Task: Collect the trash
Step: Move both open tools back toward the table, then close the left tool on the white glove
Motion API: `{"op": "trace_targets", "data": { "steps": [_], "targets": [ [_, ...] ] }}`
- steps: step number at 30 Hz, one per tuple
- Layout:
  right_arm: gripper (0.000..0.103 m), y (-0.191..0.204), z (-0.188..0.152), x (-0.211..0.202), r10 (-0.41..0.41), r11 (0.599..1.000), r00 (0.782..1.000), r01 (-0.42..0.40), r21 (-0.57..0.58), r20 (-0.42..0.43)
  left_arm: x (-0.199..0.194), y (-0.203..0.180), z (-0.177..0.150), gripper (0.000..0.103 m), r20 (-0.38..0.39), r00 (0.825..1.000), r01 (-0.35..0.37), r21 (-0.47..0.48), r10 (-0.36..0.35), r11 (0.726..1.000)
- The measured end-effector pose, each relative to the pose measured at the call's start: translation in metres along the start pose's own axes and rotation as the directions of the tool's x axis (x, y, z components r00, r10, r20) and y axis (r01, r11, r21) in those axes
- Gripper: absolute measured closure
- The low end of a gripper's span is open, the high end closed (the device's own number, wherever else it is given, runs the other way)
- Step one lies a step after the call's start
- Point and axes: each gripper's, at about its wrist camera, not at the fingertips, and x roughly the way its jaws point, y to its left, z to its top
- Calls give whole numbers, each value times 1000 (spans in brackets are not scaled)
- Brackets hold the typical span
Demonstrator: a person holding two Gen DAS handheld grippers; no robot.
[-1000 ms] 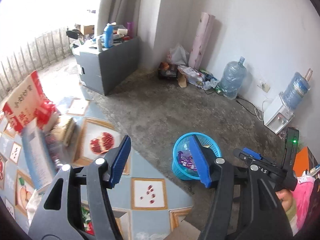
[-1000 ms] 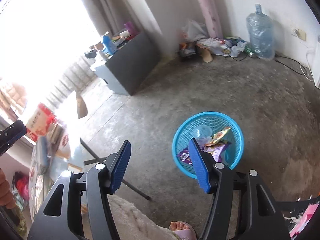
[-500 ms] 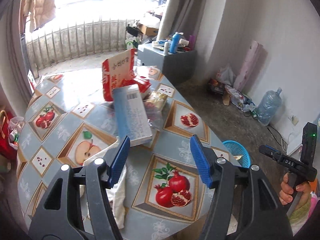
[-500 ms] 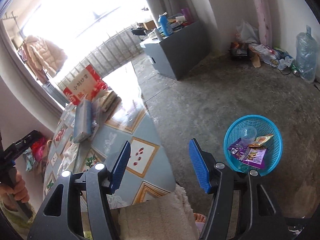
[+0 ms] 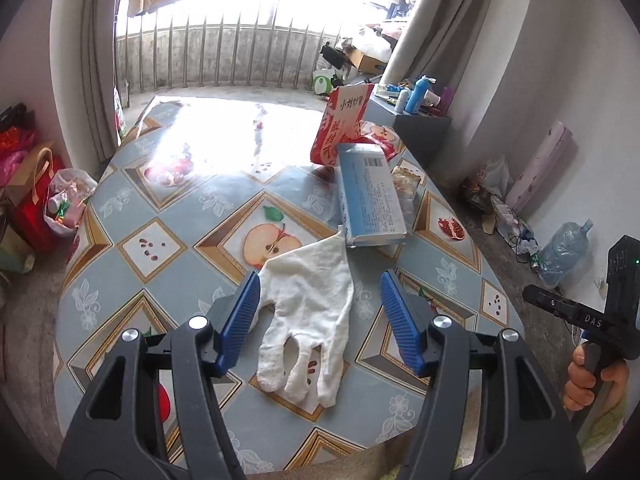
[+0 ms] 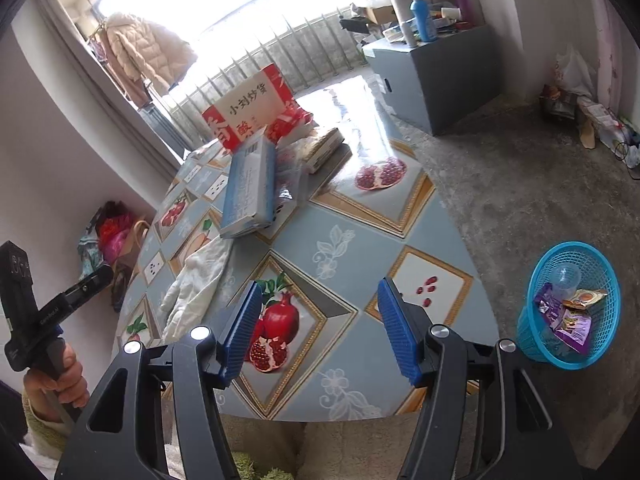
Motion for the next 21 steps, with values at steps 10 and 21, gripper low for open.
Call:
{"op": "trace_targets", "data": {
  "steps": [10,21],
  "targets": [
    [44,27,3,22,-5,999,999,3,-40,-53,43,-15,-27,44,-126,984,130,48,-123,990],
    [44,32,11,32,-38,999,997,36,-36,-64,99,-29,-51,78,-204,977,-8,241,59,970]
  ]
}}
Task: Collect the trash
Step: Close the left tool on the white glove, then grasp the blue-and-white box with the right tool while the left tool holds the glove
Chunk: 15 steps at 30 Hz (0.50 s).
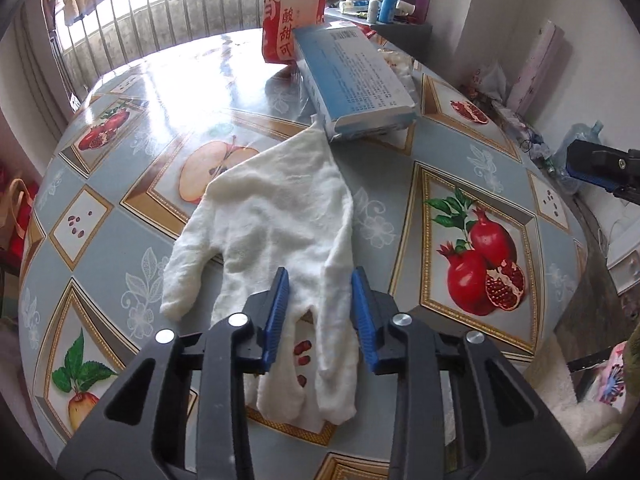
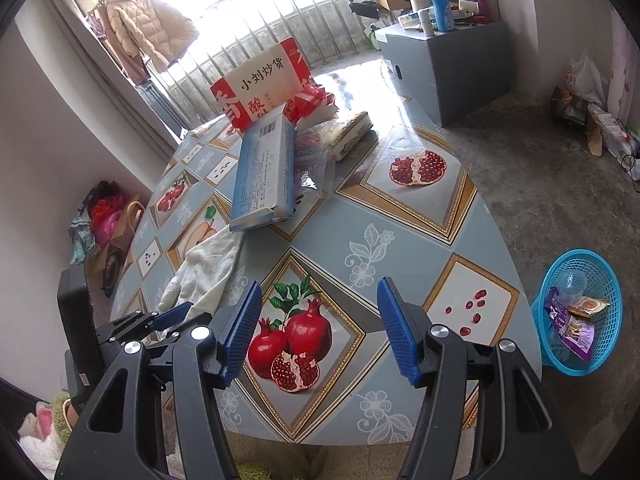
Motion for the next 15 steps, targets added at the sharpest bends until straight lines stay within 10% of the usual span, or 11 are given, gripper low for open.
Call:
{"op": "trace_targets", "data": {
  "steps": [15],
  "targets": [
    [44,3,25,16,23,1000,1000,-23,13,-4,-40,76,27,98,121,989,115,-252,-87,961]
  ]
}}
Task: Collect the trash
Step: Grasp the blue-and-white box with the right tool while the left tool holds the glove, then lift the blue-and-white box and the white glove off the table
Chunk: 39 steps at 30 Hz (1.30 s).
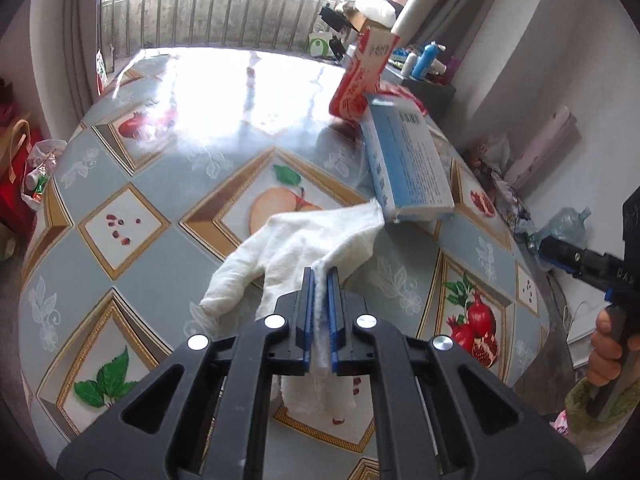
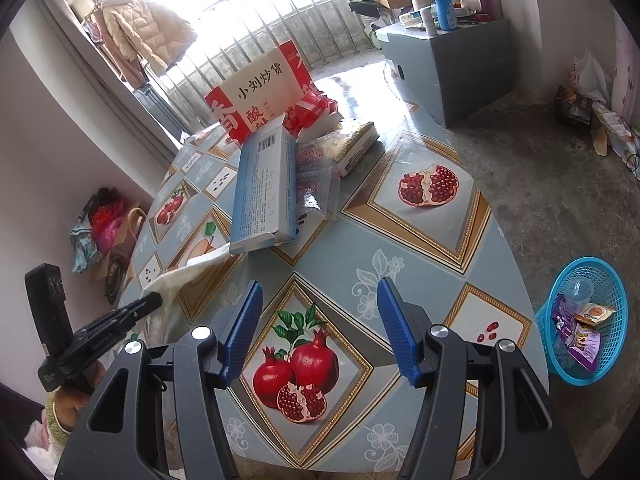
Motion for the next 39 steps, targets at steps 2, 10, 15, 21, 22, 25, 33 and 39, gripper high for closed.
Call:
{"op": "trace_targets", "data": {
  "steps": [2,10,15,21,22,25,33,39],
  "targets": [
    [44,2,6,3,14,1000,1000,-14,3,3,-6,6,16,98,40,999,8,-23,-7,1000],
    [44,14,34,21,85,996,996,-86,22,19,-10,18,76,99,154,988,47,-106,-31,993],
    [44,16,57,51,157,986,988,-156,51,-6,23,17,104,99,145,988,74,-146,-52,987],
    [44,11,75,103,202,976,977,-195,100,-70,89,2,112,99,40,997,72,-134,-67,988],
    [45,11,77,110,207,975,975,-198,104,-79,99,0,113,99,23,997,72,-132,-70,989],
    [51,9,83,130,213,974,971,-201,109,-109,121,-12,113,99,-17,996,88,-123,-91,988],
    [66,14,84,145,287,956,945,-273,109,-154,128,-24,98,99,-69,987,137,-128,-147,982],
    [67,18,61,119,325,945,923,-309,109,-204,103,-29,80,99,-95,974,191,-154,-207,969]
  ]
}}
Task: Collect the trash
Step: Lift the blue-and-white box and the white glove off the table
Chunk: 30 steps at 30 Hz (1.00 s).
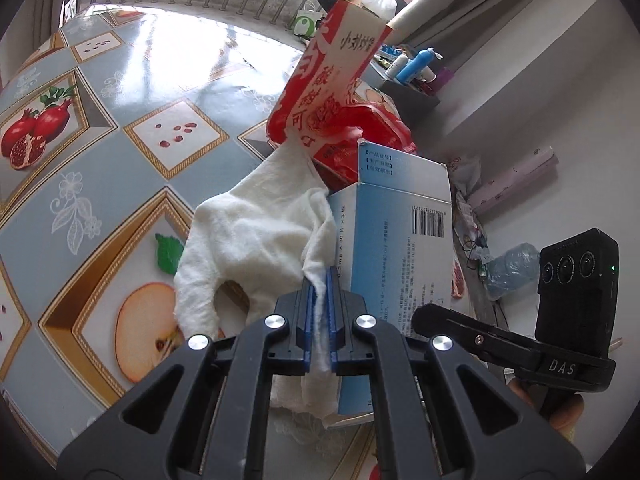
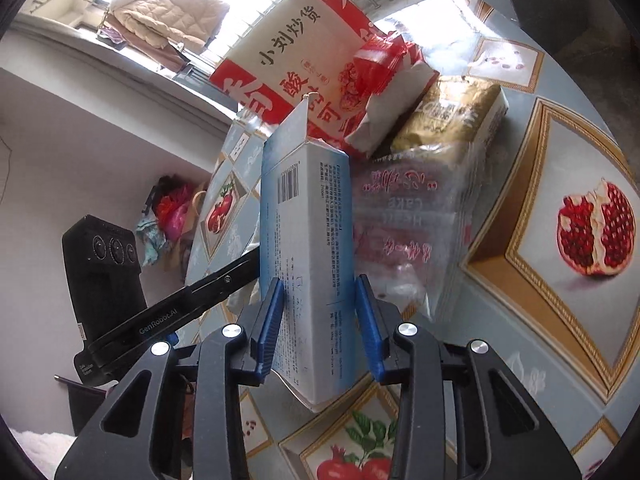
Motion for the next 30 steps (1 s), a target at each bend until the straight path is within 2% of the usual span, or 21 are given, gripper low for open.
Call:
{"op": "trace_targets", "data": {
  "steps": [5,12,16,19,20,26,30],
  "targets": [
    [67,3,-45,-32,13,1000,999,-13,16,-32,-27,-14,-46,99,-45,997,60,1,-60,998],
    [67,-11,-107,-69,-26,996,999,28,80,-33,-37,-36,-107,99,-137,977,165,-12,-165,986],
    [65,-32,-121,-79,-119,985,993,119,127,-9,-34,-37,-118,99,-120,988,99,25,-96,995],
    [64,-36,-124,-85,-141,980,990,136,145,24,-51,-25,-114,99,-70,996,51,36,-49,998],
    [60,-34,-125,-86,-152,980,988,146,137,31,-57,-22,-112,99,-47,998,31,42,-29,999],
    [37,-8,-128,-85,-248,969,966,246,33,75,-76,-6,-98,99,43,998,-56,37,54,998],
    [31,10,-131,-75,-350,931,933,356,-77,86,-80,-2,-95,99,53,996,-67,23,65,998]
  ]
}}
